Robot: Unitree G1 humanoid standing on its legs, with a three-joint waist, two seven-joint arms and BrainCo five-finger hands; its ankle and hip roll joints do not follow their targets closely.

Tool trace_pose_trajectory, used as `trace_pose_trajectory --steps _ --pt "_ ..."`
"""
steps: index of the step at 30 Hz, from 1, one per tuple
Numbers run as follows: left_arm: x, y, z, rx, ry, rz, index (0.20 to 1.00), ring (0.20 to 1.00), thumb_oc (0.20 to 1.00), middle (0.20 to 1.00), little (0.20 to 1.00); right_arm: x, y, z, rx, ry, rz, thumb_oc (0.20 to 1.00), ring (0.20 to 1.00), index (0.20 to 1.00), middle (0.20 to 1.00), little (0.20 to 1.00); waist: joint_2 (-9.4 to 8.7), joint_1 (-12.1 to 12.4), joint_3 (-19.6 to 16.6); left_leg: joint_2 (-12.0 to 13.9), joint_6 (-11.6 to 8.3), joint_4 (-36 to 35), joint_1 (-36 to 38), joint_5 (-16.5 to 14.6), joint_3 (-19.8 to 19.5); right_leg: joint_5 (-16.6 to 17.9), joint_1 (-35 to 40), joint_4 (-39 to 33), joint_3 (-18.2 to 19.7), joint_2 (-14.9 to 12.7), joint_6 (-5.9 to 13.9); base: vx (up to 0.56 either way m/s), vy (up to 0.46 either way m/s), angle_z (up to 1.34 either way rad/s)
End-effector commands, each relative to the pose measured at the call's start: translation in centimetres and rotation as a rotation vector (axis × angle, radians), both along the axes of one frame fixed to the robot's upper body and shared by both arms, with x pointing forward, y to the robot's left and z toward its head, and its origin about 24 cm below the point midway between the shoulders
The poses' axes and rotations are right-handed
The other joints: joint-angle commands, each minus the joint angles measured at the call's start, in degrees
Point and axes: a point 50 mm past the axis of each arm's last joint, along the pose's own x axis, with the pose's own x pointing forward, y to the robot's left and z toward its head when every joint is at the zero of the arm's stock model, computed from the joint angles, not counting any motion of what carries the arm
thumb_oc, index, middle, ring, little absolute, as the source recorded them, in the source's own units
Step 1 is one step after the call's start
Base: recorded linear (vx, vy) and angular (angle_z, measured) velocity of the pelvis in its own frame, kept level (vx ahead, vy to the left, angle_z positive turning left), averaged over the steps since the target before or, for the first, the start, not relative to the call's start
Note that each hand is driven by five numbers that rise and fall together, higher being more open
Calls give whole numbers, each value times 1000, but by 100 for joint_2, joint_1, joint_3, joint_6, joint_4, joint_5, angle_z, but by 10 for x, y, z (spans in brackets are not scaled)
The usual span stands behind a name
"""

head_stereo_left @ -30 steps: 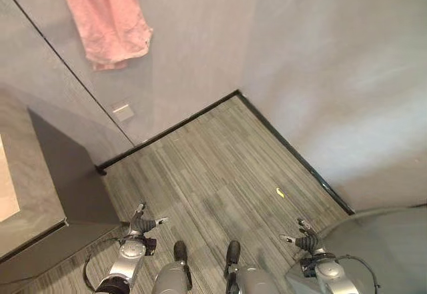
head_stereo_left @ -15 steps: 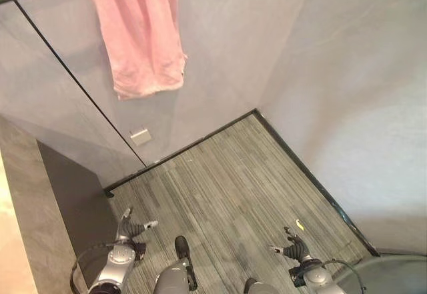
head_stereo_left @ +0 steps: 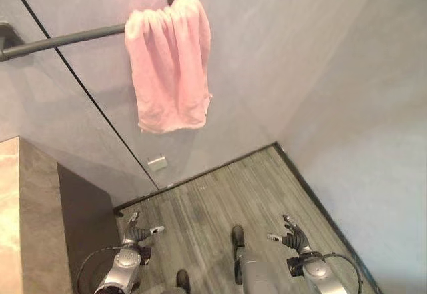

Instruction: Put brush and paste in cup on sink, flatten towel.

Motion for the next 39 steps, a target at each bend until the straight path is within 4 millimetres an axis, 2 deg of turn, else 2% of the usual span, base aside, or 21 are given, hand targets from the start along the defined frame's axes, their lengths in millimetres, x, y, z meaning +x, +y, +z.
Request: trace_pose_trajectory --steps 1,6,7,8,9,11,13,14,15,16,19,23,25,28,29,30,32,36,37,38,39 --pt "20 6 21 20 -128 -17 1000 1000 1000 1000 1000 34 -22 35 -15 -204 -32 1000 1000 1000 1000 1000 -160 -42 -150 -482 87 484 -195 -47 73 -49 340 -4 31 -56 232 341 -170 33" --pt "24 8 32 13 -194 -14 1000 1000 1000 1000 1000 51 -49 70 -15 -363 -96 1000 1000 1000 1000 1000 -173 -16 -128 -380 -229 1732 -691 33 108 -245 563 -36 -241 17 51 166 -116 18" --pt "35 7 42 30 -240 -37 1000 1000 1000 1000 1000 58 -59 87 -4 -449 -139 1000 1000 1000 1000 1000 -235 -9 15 -205 -355 2351 -1133 223 433 -331 669 -5 -461 -88 -20 31 -73 37" --pt "35 7 42 30 -240 -38 1000 1000 1000 1000 1000 58 -59 87 -4 -449 -139 1000 1000 1000 1000 1000 -228 -15 11 -197 -357 2389 -1164 208 422 -332 659 -1 -471 -83 -22 107 -109 62" --pt "47 10 56 56 -294 -74 1000 1000 1000 1000 1000 58 -71 101 26 -512 -172 1000 1000 1000 1000 1000 -267 -71 23 321 -335 2228 -1351 293 1069 -433 777 -59 -737 -188 -13 118 -28 74" --pt "55 21 75 99 -365 -89 1000 1000 1000 1000 1000 63 -86 126 60 -611 -186 1000 1000 1000 1000 1000 -189 20 -36 500 -404 1394 -1324 369 1138 -551 994 -189 -803 -206 91 255 89 72" --pt "62 23 87 113 -412 -102 1000 1000 1000 1000 1000 69 -95 139 68 -670 -209 1000 1000 1000 1000 1000 -68 60 -101 785 -564 743 -1454 976 1244 -591 1081 -227 -848 -254 146 225 170 28" --pt "62 23 87 112 -413 -102 1000 1000 1000 1000 1000 69 -95 140 69 -671 -209 1000 1000 1000 1000 1000 -63 58 -98 782 -576 677 -1422 1018 1246 -595 1085 -227 -852 -248 141 246 204 21" --pt "73 24 105 138 -484 -138 1000 1000 1000 1000 1000 80 -101 158 62 -732 -209 1000 1000 1000 1000 1000 10 156 -89 962 -690 327 -1474 1369 1140 -642 1258 -252 -856 -365 210 153 125 20" --pt "73 24 106 138 -485 -138 1000 1000 1000 1000 1000 81 -101 158 62 -733 -208 1000 1000 1000 1000 1000 14 155 -90 965 -687 316 -1483 1387 1140 -628 1246 -256 -855 -360 206 205 196 0" --pt "81 29 145 174 -626 -219 1000 1000 1000 1000 1000 110 -93 193 55 -814 -104 1000 1000 1000 1000 1000 181 310 -198 735 -617 274 -1244 1132 958 -624 1326 -195 -767 -528 305 202 253 -45" --pt "94 25 188 197 -758 -346 1000 1000 1000 1000 1000 136 -72 216 64 -836 40 1000 1000 1000 1000 1000 98 468 -292 397 -413 293 -1028 872 1197 -442 1368 -79 -640 -902 490 169 262 -30" --pt "99 20 197 185 -792 -372 1000 1000 1000 1000 1000 143 -67 221 63 -842 65 1000 1000 1000 1000 1000 67 491 -292 320 -366 292 -1008 837 1246 -353 1342 -32 -611 -981 534 69 157 10" --pt "113 -7 220 21 -868 -481 1000 1000 1000 1000 1000 163 -58 232 64 -841 85 1000 1000 1000 1000 1000 40 541 -320 99 -235 198 -939 737 1282 0 1263 50 -621 -1203 660 58 147 6" --pt "114 -7 220 21 -869 -481 1000 1000 1000 1000 1000 163 -58 232 64 -842 85 1000 1000 1000 1000 1000 36 545 -309 91 -230 192 -934 738 1287 3 1264 48 -616 -1209 665 68 179 -3" --pt "121 -25 227 -45 -890 -536 1000 1000 1000 1000 1000 173 -53 237 53 -836 92 1000 1000 1000 1000 1000 39 564 -319 26 -192 117 -901 723 1280 118 1195 144 -656 -1283 701 28 83 2" --pt "123 -36 230 -91 -901 -568 1000 1000 1000 1000 1000 180 -46 240 59 -837 106 1000 1000 1000 1000 1000 43 613 -296 -24 -143 50 -847 698 1294 213 1095 294 -681 -1345 715 29 99 7" --pt "125 -55 235 -123 -911 -643 1000 1000 1000 1000 1000 195 -38 253 64 -843 119 1000 1000 1000 1000 1000 112 683 -162 -41 -78 -21 -658 591 1340 282 655 970 -942 -1343 658 32 120 -18" --pt "125 -61 237 -124 -917 -668 1000 1000 1000 1000 1000 199 -39 259 54 -846 123 1000 1000 1000 1000 1000 135 655 -129 -27 -96 -42 -650 584 1337 248 526 796 -861 -1183 620 102 28 -34" --pt "129 -75 240 -148 -925 -719 1000 1000 1000 1000 1000 201 -40 267 49 -861 116 1000 1000 1000 1000 1000 159 486 5 34 -148 -32 -594 587 1183 146 192 405 -328 -898 553 140 -75 -44" --pt "132 -84 243 -159 -934 -732 1000 1000 1000 1000 1000 199 -40 266 61 -870 114 1000 1000 1000 1000 1000 109 436 7 81 -199 -6 -599 594 1157 129 211 274 -211 -905 563 161 -117 -26"
